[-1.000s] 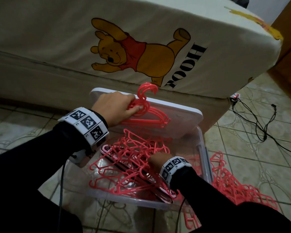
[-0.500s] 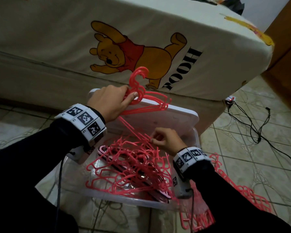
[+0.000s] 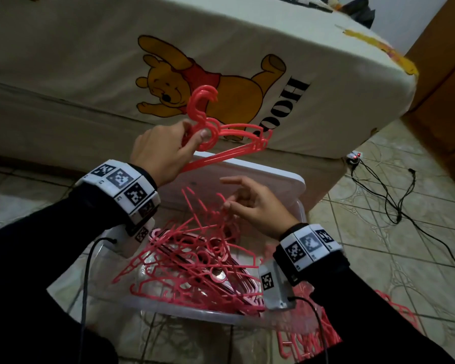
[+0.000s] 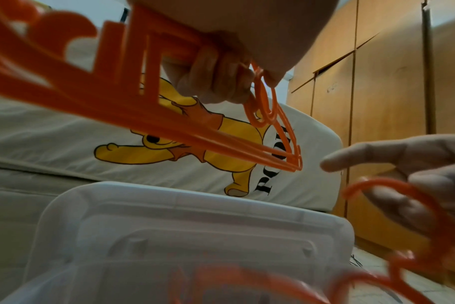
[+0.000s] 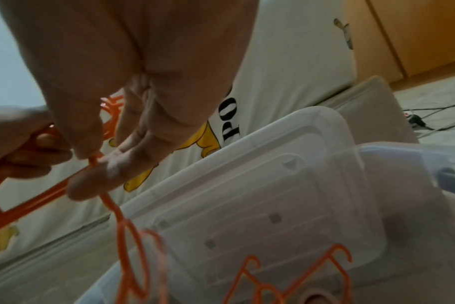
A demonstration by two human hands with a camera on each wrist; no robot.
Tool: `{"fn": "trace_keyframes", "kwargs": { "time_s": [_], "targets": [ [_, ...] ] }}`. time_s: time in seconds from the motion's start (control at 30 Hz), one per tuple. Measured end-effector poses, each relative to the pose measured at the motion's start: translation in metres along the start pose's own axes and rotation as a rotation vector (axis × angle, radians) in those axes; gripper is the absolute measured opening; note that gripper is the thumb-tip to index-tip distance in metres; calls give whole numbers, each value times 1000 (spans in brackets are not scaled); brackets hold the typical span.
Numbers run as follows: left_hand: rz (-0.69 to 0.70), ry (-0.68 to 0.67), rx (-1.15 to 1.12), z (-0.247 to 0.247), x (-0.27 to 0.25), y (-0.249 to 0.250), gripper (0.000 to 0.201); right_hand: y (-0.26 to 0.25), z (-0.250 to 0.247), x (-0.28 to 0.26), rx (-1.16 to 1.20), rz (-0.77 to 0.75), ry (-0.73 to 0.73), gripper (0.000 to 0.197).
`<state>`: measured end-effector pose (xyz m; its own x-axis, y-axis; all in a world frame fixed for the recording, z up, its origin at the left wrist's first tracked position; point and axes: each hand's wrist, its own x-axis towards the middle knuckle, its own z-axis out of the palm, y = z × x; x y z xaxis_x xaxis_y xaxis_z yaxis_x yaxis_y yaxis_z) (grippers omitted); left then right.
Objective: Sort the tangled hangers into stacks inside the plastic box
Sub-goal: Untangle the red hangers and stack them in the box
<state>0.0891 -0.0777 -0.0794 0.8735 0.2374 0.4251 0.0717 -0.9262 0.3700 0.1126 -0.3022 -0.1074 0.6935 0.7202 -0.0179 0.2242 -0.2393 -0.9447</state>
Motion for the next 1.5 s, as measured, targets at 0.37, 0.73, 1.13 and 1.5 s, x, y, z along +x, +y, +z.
{"fn": "trace_keyframes", "kwargs": {
  "time_s": [0.37,0.73,1.13,1.5],
  "targets": [
    [15,-140,-73,1,0,-4,47,5,-1,5,-146,-74,167,14],
    [183,-517,-130,16,-19,15,67,-20,-1,14,9,-254,473,13],
    [293,-498,47,24,-23,16,24,-20,-1,15,46,-235,494,18],
    [236,-406,9,24,-21,16,22,-15,-8,8,12,-9,511,5]
  ]
}}
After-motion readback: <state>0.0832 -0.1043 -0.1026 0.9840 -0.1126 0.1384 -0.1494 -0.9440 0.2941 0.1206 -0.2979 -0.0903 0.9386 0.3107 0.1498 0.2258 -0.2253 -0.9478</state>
